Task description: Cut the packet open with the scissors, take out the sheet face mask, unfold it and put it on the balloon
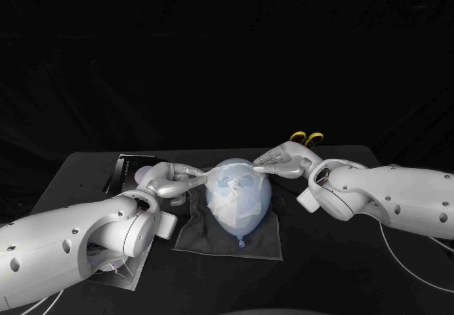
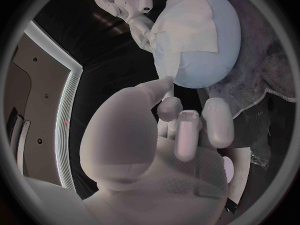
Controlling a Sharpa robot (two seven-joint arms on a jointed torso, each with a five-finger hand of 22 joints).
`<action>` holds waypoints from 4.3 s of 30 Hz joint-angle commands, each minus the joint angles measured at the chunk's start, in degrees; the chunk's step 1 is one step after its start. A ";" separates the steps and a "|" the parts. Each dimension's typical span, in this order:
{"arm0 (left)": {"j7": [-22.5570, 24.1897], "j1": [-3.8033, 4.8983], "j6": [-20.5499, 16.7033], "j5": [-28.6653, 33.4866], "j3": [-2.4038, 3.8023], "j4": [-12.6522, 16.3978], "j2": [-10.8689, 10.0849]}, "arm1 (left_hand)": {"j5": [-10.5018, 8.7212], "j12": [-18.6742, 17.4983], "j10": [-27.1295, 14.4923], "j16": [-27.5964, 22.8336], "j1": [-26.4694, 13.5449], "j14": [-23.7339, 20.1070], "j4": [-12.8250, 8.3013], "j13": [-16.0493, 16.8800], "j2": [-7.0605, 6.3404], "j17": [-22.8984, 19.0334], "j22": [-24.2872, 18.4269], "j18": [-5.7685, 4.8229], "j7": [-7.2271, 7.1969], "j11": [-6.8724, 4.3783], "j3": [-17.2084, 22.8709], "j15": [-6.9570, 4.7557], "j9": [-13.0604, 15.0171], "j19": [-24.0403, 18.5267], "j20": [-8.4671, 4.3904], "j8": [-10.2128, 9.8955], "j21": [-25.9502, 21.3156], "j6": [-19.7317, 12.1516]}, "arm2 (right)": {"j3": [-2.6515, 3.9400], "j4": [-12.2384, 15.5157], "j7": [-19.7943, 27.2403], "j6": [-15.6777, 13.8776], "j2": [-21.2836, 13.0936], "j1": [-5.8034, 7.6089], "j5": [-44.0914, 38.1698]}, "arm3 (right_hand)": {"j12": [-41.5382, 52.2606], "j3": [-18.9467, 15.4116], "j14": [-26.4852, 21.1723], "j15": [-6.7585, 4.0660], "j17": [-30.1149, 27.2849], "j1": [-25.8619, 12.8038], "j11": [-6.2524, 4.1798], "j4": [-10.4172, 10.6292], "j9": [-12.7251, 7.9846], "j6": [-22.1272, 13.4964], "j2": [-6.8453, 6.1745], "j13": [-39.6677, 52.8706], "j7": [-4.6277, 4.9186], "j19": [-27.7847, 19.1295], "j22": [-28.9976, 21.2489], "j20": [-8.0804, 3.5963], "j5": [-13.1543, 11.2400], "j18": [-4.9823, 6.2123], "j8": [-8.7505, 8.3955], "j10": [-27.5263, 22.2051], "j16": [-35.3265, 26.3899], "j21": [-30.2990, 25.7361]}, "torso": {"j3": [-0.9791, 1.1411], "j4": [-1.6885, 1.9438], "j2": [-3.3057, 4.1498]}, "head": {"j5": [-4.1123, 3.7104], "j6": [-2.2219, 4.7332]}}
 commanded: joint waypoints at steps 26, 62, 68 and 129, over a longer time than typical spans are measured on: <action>-2.07 0.03 0.37 0.62 0.07 -2.08 0.96 | 0.04 -0.32 0.28 0.22 -0.91 6.05 -0.04 -0.38 -0.16 15.06 0.08 -0.61 0.07 0.03 0.96 -0.48 4.32 0.24 -0.23 0.43 0.35 -0.62 | -0.18 0.33 -0.72 1.60 0.11 -0.38 -2.81 | 0.25 -0.22 -0.29 0.08 -0.07 1.00 0.04 -1.56 0.08 -0.10 -1.94 0.06 2.56 -0.18 -0.17 0.04 -0.26 0.44 0.40 0.29 -0.16 -0.17 | 0.01 -0.06 0.06 | 0.17 0.05; -7.39 0.05 4.99 -1.75 0.05 -4.19 0.98 | -0.10 -14.76 -11.75 -0.49 -2.91 5.49 0.04 -17.52 -2.62 13.31 -1.62 -0.21 5.21 4.49 1.39 3.40 -0.94 -1.31 3.12 -9.12 -0.65 -16.00 | -0.17 0.28 1.03 -3.27 -0.65 -0.38 -1.92 | 0.17 -0.26 -0.61 0.11 -0.11 -0.11 0.12 -1.13 0.06 -0.25 -1.36 0.03 2.68 0.68 -0.06 0.04 -0.27 0.46 0.50 0.19 -0.25 0.03 | 0.01 -0.04 0.00 | 0.03 -0.06; -5.00 0.05 4.99 -1.27 0.03 -3.94 -0.22 | -0.09 -15.63 -13.12 -0.98 -3.21 5.11 0.67 -19.23 -2.05 12.12 -3.20 0.17 5.14 4.45 1.18 3.41 -1.12 -2.45 3.25 -8.19 -1.48 -14.43 | -0.17 1.00 3.86 -5.17 -1.76 -0.38 0.01 | 0.37 -0.49 3.19 -0.28 0.45 -0.87 -0.14 -0.95 0.18 0.17 -1.37 0.11 2.40 3.58 0.61 -0.02 -0.27 0.76 0.92 0.62 0.95 0.93 | 0.02 -0.05 -0.08 | -0.10 -0.09; 8.68 -5.36 8.95 5.73 -1.45 3.70 -8.41 | -0.13 -23.68 -15.61 -10.83 -2.74 -1.50 6.33 -30.92 -2.29 -6.15 -22.32 3.50 3.70 3.45 -6.71 2.39 -2.52 -12.11 2.28 -1.10 -15.52 -11.01 | -0.26 21.97 -4.29 -15.07 -13.83 -10.61 -4.21 | 86.63 -11.52 46.73 -13.30 85.55 1.31 -10.22 3.32 5.29 5.14 0.24 86.44 -5.70 43.49 57.16 -11.49 2.24 -2.46 7.39 36.79 84.11 67.44 | -0.04 -0.12 -0.17 | -1.61 -2.83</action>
